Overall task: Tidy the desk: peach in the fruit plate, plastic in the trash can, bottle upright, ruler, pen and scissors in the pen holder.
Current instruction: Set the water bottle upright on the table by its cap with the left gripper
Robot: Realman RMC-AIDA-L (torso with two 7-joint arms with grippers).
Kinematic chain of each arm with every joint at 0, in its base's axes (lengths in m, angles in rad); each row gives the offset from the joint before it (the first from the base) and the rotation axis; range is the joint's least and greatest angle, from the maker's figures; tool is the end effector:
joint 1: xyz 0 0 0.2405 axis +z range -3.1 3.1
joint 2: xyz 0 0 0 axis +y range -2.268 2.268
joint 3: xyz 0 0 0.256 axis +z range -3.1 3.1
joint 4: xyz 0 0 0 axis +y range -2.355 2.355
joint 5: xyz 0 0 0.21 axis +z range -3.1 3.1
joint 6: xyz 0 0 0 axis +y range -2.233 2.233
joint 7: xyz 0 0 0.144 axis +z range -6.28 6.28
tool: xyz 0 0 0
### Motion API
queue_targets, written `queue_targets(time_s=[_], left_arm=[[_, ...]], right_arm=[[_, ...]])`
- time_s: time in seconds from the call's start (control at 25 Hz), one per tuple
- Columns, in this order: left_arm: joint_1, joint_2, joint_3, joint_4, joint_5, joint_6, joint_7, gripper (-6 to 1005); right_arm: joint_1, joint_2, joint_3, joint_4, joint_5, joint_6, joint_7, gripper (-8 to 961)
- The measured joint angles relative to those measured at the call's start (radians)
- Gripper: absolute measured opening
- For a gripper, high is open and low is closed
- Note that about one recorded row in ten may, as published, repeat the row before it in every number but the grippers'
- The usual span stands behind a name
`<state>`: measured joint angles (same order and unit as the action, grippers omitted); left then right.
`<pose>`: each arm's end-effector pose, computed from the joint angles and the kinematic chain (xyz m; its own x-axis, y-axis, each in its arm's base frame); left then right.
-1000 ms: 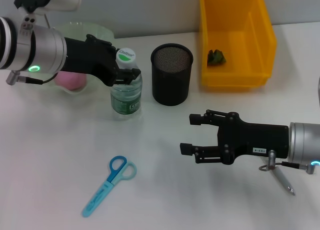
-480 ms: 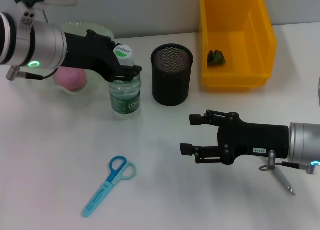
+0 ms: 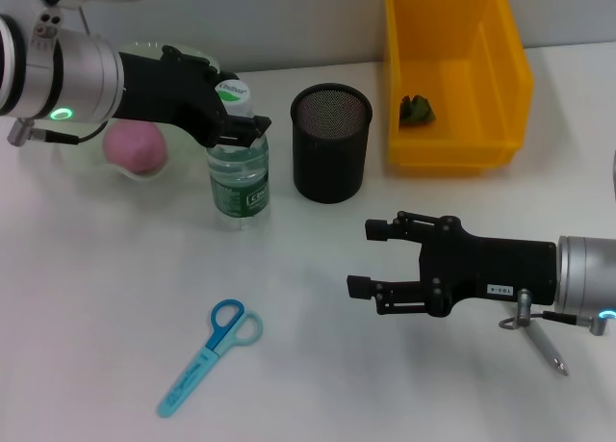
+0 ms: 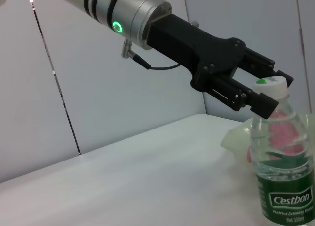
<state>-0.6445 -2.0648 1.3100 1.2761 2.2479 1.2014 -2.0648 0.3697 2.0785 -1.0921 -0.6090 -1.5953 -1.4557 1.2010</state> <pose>-0.1266 0.4024 0.0072 0.9774 0.1902 0.0917 0.2111 -0.8727 -0.4402 0.2661 0.2944 -0.0352 0.7730 -0.2637 -0.5770 -0.4125 -0.8999 -0.1415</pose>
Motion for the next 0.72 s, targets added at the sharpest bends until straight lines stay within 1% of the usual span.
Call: queue_targets(time_s=[0.16, 0.56, 0.72], left_arm=[[0.000, 0.001, -0.003, 0.004, 0.000, 0.000, 0.016, 665], [0.000, 0.002, -0.013, 0.019, 0.000, -0.001, 0.027, 805], [0.005, 0.002, -0.020, 0.035, 0.003, -0.003, 0.027, 804]], right_arm=[[-0.001, 0.000, 0.000, 0.000, 0.000, 0.000, 0.000, 842], [-0.003, 0.000, 0.002, 0.000, 0.000, 0.000, -0.001, 842], [-0.002, 0.000, 0.002, 0.000, 0.000, 0.000, -0.002, 843]])
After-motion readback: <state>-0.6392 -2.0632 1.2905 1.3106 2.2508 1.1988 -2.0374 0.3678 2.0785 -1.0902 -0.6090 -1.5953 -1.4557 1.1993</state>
